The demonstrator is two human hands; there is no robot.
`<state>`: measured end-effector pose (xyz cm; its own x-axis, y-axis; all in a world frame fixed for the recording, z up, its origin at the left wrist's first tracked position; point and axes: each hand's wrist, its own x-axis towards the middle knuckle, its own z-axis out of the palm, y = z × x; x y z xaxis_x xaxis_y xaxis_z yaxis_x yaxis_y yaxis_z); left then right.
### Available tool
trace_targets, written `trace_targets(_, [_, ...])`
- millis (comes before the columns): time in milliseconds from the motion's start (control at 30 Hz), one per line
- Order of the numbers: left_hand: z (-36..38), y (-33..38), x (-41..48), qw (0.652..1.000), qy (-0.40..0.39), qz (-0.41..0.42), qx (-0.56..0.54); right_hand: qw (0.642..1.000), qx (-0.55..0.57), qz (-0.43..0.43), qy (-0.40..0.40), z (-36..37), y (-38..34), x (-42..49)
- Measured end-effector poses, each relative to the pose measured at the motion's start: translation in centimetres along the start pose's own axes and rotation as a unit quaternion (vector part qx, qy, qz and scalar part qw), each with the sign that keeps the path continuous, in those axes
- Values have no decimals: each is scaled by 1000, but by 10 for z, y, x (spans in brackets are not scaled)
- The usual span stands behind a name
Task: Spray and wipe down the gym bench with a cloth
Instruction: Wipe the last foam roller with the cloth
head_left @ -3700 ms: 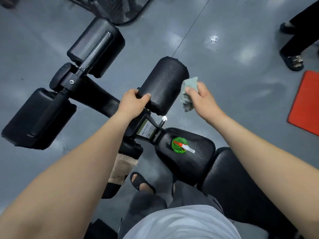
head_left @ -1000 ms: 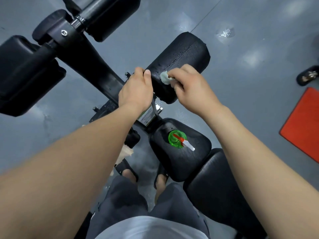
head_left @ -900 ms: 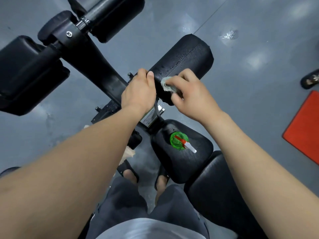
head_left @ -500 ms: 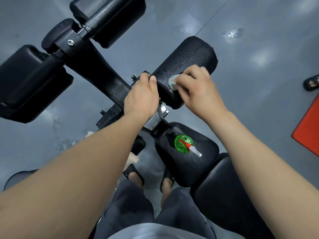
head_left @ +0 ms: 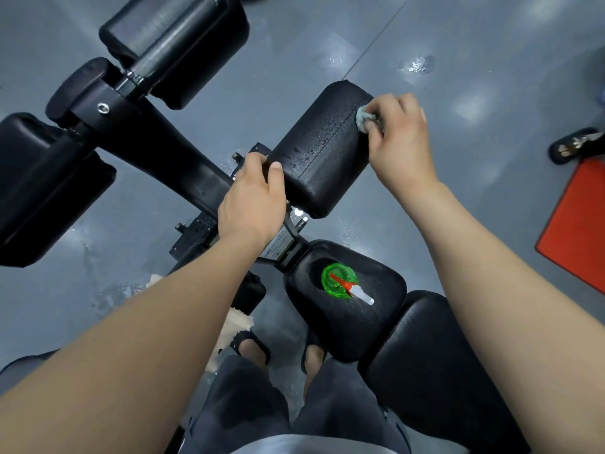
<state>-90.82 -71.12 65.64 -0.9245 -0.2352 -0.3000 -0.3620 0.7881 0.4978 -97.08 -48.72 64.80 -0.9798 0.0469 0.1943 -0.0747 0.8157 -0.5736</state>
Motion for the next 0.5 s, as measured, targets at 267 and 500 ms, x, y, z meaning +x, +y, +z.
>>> trace_targets(267, [0,1,-1,1000,6,0,-5,995,32,78,47,8,-4,11])
trace_targets(500, [-2,2,-4,1000,-6,-5,-10,997,58,28,46,10,-13,-23])
